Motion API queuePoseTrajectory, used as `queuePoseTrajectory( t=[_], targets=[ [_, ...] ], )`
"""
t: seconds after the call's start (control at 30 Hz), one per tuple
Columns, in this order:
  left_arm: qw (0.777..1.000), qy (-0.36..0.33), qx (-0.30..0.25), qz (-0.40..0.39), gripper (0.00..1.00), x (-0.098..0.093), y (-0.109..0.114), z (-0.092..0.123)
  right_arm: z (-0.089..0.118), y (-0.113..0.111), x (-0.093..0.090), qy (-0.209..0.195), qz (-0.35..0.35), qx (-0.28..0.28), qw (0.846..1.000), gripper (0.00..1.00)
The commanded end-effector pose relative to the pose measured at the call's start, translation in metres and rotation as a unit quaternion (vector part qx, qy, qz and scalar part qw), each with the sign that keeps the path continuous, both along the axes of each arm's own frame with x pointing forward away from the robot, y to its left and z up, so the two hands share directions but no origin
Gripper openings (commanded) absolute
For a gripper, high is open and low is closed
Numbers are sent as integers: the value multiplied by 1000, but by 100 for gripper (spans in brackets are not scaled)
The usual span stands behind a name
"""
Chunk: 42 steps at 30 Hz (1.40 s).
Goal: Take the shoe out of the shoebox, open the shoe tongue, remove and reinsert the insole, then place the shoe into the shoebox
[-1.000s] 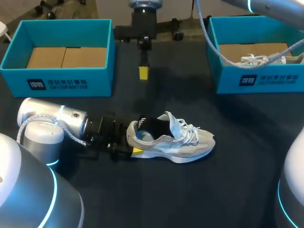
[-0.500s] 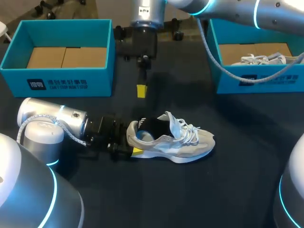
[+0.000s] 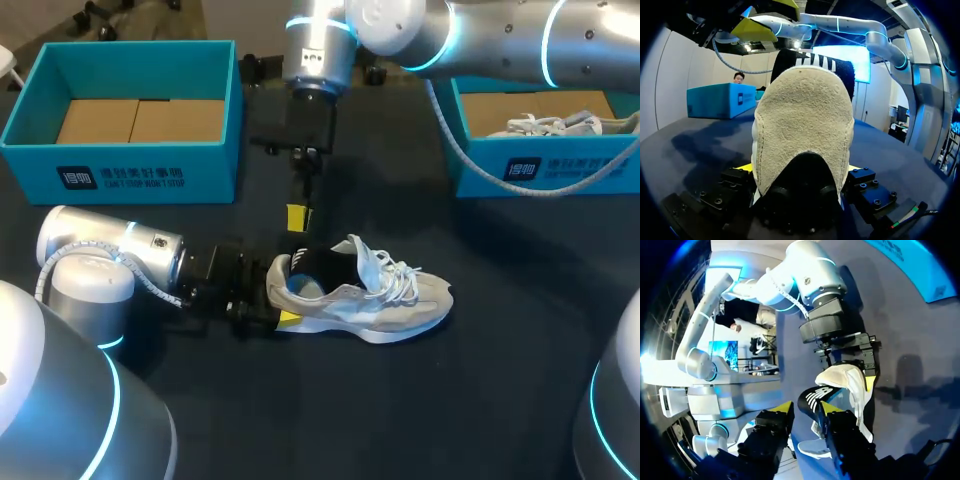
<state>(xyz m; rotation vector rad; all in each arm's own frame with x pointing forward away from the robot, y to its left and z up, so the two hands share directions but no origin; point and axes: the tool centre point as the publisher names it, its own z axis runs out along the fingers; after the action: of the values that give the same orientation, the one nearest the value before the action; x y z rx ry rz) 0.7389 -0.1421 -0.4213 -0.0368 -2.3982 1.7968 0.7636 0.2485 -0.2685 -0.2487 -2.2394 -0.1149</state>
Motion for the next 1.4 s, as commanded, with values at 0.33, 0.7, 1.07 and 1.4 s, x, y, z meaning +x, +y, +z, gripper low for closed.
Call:
queuePoseTrajectory(
  t=[0.33,0.7,1.07,1.4],
  targets=[
    [1000,0,1,0,0,0,0,-1,-5,-11,-12,1,-6,-1,1000,38],
    [1000,0,1,0,0,0,0,-1,-15,-20,-8,-15,-27,5,1000,40],
    [1000,0,1,0,0,0,0,-1,-14,-24,-19,11,-23,-6,1000,42],
    [1000,0,1,0,0,0,0,-1,-27,-15,-24,27,-24,1,999,42]
  ],
)
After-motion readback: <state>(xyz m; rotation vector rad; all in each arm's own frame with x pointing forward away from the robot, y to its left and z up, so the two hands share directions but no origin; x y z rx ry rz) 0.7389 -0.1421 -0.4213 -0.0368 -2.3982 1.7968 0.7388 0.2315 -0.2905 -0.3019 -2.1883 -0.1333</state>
